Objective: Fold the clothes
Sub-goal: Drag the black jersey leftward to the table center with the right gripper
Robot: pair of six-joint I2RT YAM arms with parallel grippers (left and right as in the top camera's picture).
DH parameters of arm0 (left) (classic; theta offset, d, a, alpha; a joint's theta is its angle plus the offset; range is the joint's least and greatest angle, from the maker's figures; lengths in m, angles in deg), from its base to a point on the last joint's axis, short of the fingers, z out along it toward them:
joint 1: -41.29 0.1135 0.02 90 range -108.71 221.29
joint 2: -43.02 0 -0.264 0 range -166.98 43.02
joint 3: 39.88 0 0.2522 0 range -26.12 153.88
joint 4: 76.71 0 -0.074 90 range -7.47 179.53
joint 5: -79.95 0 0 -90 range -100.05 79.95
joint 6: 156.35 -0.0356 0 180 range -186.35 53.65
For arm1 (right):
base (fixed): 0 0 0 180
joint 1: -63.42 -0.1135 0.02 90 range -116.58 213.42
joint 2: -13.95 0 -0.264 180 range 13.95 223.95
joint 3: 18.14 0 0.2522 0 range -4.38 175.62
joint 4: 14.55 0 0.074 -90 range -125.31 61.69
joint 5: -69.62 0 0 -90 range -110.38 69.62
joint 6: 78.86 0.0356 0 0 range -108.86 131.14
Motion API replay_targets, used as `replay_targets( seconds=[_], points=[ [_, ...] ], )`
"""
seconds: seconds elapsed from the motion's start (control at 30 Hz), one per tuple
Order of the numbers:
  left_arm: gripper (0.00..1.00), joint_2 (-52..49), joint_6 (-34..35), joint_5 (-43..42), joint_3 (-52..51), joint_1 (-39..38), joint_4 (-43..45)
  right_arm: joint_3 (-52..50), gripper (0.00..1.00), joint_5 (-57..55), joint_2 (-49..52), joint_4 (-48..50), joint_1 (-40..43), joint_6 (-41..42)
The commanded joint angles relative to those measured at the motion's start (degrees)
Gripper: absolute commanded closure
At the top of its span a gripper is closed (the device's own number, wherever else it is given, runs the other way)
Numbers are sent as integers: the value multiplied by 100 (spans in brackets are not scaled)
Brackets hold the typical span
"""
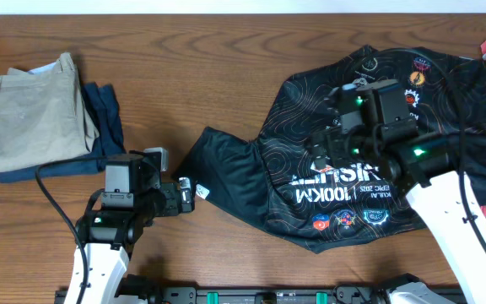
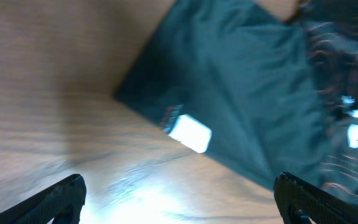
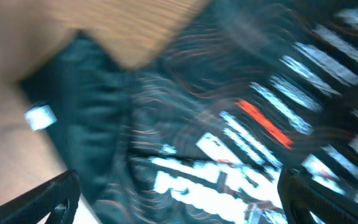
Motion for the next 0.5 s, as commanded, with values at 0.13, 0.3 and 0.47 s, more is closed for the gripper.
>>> replay_targets(
  seconds=[0.13, 0.3, 0.47],
  points=[
    [2, -321, 581, -1196, 83, -24, 59, 28, 1, -885, 24, -348, 315, 476],
    [3, -828, 1154, -1325, 48, -273, 81, 28, 1, -883, 24, -446, 446, 479],
    [2, -1550, 1784, -1320, 48, -905, 358, 28, 1, -883, 24, -476, 501, 479]
  ],
)
